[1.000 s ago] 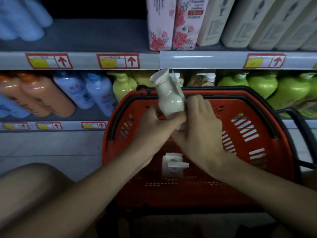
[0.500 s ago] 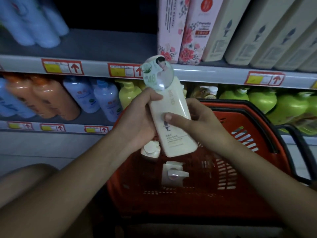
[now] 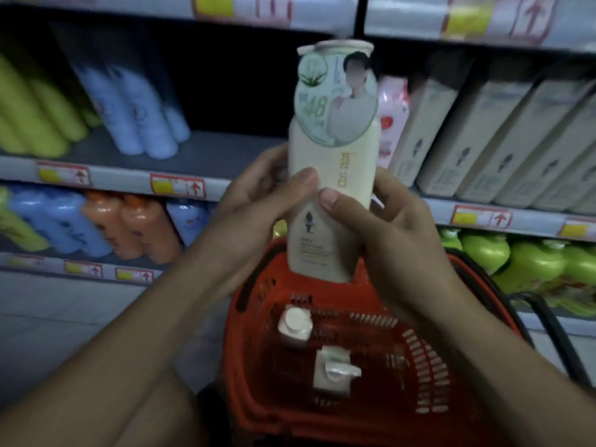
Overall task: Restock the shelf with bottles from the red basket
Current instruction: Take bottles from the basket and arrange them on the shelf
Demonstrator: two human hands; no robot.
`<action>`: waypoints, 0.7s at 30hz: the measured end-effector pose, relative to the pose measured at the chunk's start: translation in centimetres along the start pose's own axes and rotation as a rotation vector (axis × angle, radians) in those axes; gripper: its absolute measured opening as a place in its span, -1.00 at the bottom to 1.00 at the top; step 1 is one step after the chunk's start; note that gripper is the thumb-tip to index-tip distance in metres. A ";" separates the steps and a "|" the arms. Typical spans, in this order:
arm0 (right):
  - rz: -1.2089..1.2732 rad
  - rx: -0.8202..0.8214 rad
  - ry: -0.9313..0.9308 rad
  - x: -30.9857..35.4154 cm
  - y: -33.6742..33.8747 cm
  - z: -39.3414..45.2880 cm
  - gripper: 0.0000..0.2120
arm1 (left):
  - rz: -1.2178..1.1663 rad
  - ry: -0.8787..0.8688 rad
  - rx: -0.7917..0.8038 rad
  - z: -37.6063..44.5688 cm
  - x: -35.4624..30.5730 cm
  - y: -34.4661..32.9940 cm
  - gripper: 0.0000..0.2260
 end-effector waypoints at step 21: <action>-0.181 0.000 0.365 17.2 -7.8 23.7 -0.60 | 0.748 -0.390 -0.387 13.2 -23.7 7.2 -0.67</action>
Point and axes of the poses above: each hand's wrist, its own z-axis towards the middle knuckle, its own y-axis out of the back of the hand, x = y × z, the point moved 3 cm from there along z, towards the middle knuckle, and after that the axes turned 15 degrees about x, right-handed, at the moved point
